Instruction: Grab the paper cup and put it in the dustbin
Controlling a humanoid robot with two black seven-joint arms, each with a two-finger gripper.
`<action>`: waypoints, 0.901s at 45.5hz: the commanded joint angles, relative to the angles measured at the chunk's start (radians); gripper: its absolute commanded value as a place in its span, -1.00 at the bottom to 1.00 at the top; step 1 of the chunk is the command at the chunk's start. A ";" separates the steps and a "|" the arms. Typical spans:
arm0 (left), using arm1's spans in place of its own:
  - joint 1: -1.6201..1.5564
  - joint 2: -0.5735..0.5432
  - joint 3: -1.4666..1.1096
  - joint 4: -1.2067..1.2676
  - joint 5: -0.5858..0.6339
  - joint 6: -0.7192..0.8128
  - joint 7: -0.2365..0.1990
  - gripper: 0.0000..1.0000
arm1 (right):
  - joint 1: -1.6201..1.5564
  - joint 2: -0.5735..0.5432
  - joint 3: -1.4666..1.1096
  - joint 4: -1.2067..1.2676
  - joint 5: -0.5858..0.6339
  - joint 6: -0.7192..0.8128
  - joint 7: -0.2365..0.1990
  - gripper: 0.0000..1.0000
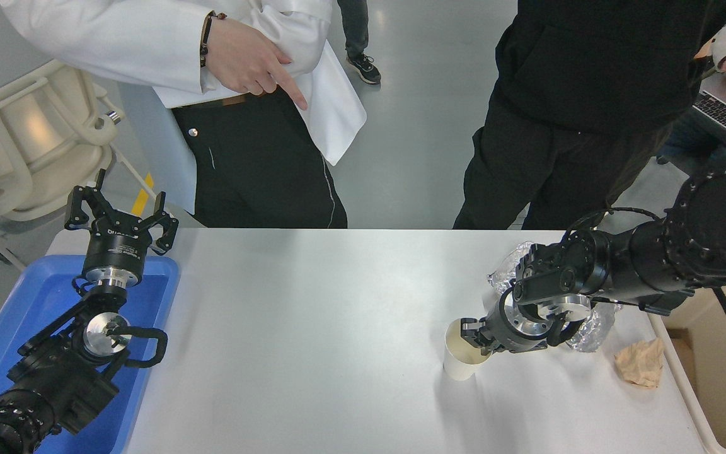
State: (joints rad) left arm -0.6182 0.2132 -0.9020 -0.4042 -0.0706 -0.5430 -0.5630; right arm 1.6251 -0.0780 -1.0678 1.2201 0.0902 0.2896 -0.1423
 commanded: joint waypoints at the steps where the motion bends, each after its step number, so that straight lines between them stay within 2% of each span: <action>1: 0.000 0.000 0.000 -0.001 0.000 0.000 0.000 0.98 | 0.162 -0.104 -0.001 0.053 0.005 0.212 0.001 -1.00; 12: 0.000 0.000 0.000 -0.001 0.000 0.000 0.000 0.98 | 0.449 -0.249 -0.049 0.163 0.003 0.491 0.001 -1.00; 27: 0.000 0.000 0.002 0.001 0.000 0.000 0.000 0.98 | 0.809 -0.292 -0.142 0.291 0.003 0.496 0.001 -1.00; 41: 0.000 0.000 0.002 0.001 0.000 0.000 0.000 0.98 | 0.843 -0.295 -0.152 0.291 0.003 0.496 0.001 -1.00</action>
State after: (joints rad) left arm -0.6182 0.2132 -0.9006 -0.4037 -0.0707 -0.5430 -0.5630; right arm 2.4006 -0.3588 -1.2001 1.4934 0.0936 0.7734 -0.1412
